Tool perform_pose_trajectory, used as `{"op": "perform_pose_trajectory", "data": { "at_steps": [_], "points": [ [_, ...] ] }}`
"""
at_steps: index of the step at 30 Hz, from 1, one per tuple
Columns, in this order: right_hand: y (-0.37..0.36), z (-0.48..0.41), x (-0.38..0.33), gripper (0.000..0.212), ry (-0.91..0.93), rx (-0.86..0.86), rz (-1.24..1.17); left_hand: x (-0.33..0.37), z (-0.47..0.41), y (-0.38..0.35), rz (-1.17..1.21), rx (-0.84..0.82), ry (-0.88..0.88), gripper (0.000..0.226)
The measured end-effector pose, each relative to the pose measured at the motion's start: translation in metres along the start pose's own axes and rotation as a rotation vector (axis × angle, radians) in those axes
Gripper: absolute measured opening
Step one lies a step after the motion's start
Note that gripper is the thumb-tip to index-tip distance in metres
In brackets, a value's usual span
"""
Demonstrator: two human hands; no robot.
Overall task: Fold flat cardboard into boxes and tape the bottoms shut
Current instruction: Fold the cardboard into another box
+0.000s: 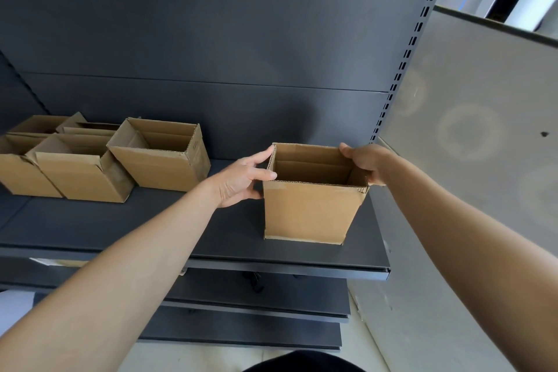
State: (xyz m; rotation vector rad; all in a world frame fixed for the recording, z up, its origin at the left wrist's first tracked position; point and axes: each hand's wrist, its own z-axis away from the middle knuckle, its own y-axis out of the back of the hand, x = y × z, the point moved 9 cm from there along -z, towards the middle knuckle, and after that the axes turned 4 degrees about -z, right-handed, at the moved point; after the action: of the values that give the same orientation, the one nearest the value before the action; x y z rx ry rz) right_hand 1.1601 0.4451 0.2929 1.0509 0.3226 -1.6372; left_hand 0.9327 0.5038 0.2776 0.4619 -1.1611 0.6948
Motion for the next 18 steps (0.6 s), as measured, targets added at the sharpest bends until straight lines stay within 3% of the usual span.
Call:
{"op": "perform_pose_trajectory", "data": {
  "at_steps": [8,15,18],
  "points": [
    [-0.009,0.004,0.0,0.064,0.012,-0.04,0.072,0.0,-0.006,-0.008,-0.124,0.037,0.041,0.072],
    [-0.001,0.01,0.001,0.042,0.037,-0.032,0.004,-0.001,-0.005,-0.01,-0.11,0.036,0.057,0.069],
    [-0.003,0.01,0.003,0.042,0.025,-0.054,-0.011,-0.002,-0.005,-0.013,-0.128,0.04,0.064,0.064]
  ]
}}
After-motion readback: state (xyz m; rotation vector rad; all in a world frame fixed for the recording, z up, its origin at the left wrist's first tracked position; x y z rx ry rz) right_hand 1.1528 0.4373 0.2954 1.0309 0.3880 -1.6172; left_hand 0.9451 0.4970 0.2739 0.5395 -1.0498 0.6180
